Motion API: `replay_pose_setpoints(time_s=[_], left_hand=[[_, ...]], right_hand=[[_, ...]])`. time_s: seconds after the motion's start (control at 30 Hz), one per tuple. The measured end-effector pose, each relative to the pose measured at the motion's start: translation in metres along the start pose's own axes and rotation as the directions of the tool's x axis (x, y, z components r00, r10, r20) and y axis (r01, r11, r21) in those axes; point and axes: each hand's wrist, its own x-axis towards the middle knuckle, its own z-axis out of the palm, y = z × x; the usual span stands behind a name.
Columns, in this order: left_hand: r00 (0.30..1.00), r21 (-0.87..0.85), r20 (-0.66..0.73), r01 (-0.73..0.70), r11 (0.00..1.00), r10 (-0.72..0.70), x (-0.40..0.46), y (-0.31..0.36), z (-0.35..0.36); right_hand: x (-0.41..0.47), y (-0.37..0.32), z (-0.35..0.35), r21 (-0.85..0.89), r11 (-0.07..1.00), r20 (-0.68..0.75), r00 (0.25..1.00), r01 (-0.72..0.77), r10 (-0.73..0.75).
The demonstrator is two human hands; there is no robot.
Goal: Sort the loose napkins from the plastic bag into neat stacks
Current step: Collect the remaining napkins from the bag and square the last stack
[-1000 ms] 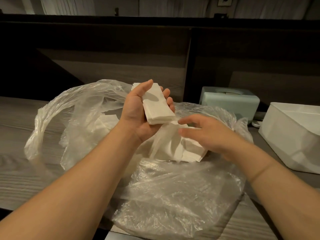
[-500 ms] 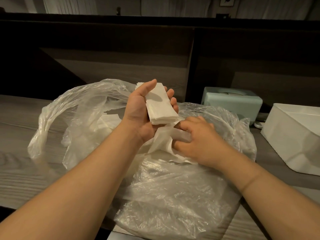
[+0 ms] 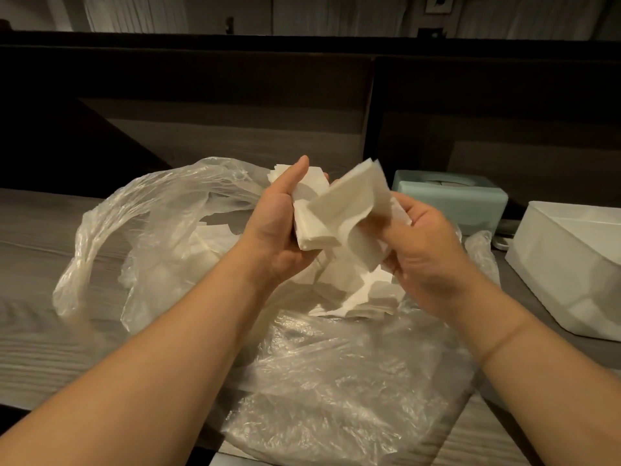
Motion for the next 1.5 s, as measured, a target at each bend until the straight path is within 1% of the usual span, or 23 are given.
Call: replay_pose_setpoints(time_s=[0.07, 0.13, 0.23, 0.37, 0.47, 0.53, 0.63, 0.7, 0.77, 0.87, 0.93, 1.0, 1.2, 1.3, 1.37, 1.4, 1.47, 1.5], left_hand=[[0.999, 0.115, 0.045, 0.006, 0.993, -0.011, -0.002, -0.004, 0.002], [0.997, 0.198, 0.078, -0.004, 0.98, -0.012, -0.001, -0.007, 0.003], [0.996, 0.283, 0.084, -0.012, 0.959, -0.012, 0.0, -0.011, 0.005], [0.994, 0.311, 0.114, -0.031, 0.95, -0.005, -0.003, -0.016, 0.007], [0.988, 0.345, 0.152, -0.068, 0.936, 0.016, -0.005, -0.018, 0.009], [0.99, 0.349, 0.137, -0.075, 0.934, 0.028, -0.007, -0.018, 0.01], [0.998, 0.331, 0.053, -0.055, 0.942, 0.04, -0.005, -0.017, 0.008], [1.0, 0.297, 0.002, -0.03, 0.955, 0.031, -0.004, -0.017, 0.007], [0.999, 0.28, -0.019, -0.024, 0.96, 0.031, -0.003, -0.016, 0.006], [1.0, 0.279, 0.003, -0.029, 0.96, 0.029, -0.005, -0.015, 0.008], [1.0, 0.281, 0.012, -0.029, 0.959, 0.027, -0.006, -0.016, 0.009], [0.999, 0.27, 0.029, -0.027, 0.962, 0.02, -0.007, -0.017, 0.011], [0.997, 0.263, 0.073, -0.048, 0.964, 0.03, -0.004, -0.019, 0.007], [0.996, 0.254, 0.087, -0.032, 0.967, 0.01, -0.003, -0.019, 0.006], [0.997, 0.252, 0.078, -0.013, 0.968, -0.007, -0.002, -0.019, 0.005], [0.998, 0.243, 0.066, -0.001, 0.97, -0.016, -0.002, -0.018, 0.005], [0.999, 0.186, 0.02, 0.024, 0.982, -0.029, -0.001, -0.015, 0.004], [0.999, 0.134, -0.005, 0.036, 0.99, -0.036, -0.001, -0.014, 0.004]], right_hand=[[0.001, -0.003, 0.003, 0.088, 0.992, -0.051, 0.994, -0.093, 0.098], [0.001, -0.007, 0.007, 0.107, 0.976, -0.09, 0.976, -0.19, 0.2], [0.001, -0.008, 0.008, 0.131, 0.941, -0.155, 0.932, -0.311, 0.329], [0.0, -0.01, 0.009, 0.228, 0.897, -0.169, 0.892, -0.378, 0.419], [0.001, -0.009, 0.011, 0.242, 0.88, -0.156, 0.879, -0.408, 0.451], [0.001, -0.009, 0.011, 0.216, 0.883, -0.152, 0.879, -0.416, 0.452], [-0.001, -0.012, 0.011, 0.103, 0.908, -0.155, 0.895, -0.406, 0.417], [0.0, -0.013, 0.008, 0.09, 0.915, -0.126, 0.907, -0.394, 0.402], [0.002, -0.013, 0.005, 0.084, 0.912, -0.121, 0.904, -0.402, 0.41], [0.002, -0.014, 0.005, -0.025, 0.923, -0.194, 0.908, -0.383, 0.372], [0.0, -0.012, 0.007, -0.058, 0.933, -0.207, 0.919, -0.355, 0.337], [-0.001, -0.009, 0.011, -0.044, 0.938, -0.189, 0.924, -0.345, 0.331], [-0.001, -0.007, 0.013, 0.024, 0.935, -0.197, 0.916, -0.353, 0.35], [-0.002, -0.007, 0.014, 0.012, 0.939, -0.194, 0.921, -0.343, 0.339], [-0.003, -0.007, 0.014, -0.067, 0.946, -0.195, 0.934, -0.316, 0.298], [-0.002, -0.006, 0.014, -0.152, 0.944, -0.208, 0.943, -0.293, 0.26], [0.0, -0.005, 0.011, -0.31, 0.916, -0.25, 0.952, -0.253, 0.178], [0.002, -0.005, 0.008, -0.345, 0.905, -0.267, 0.95, -0.25, 0.161]])
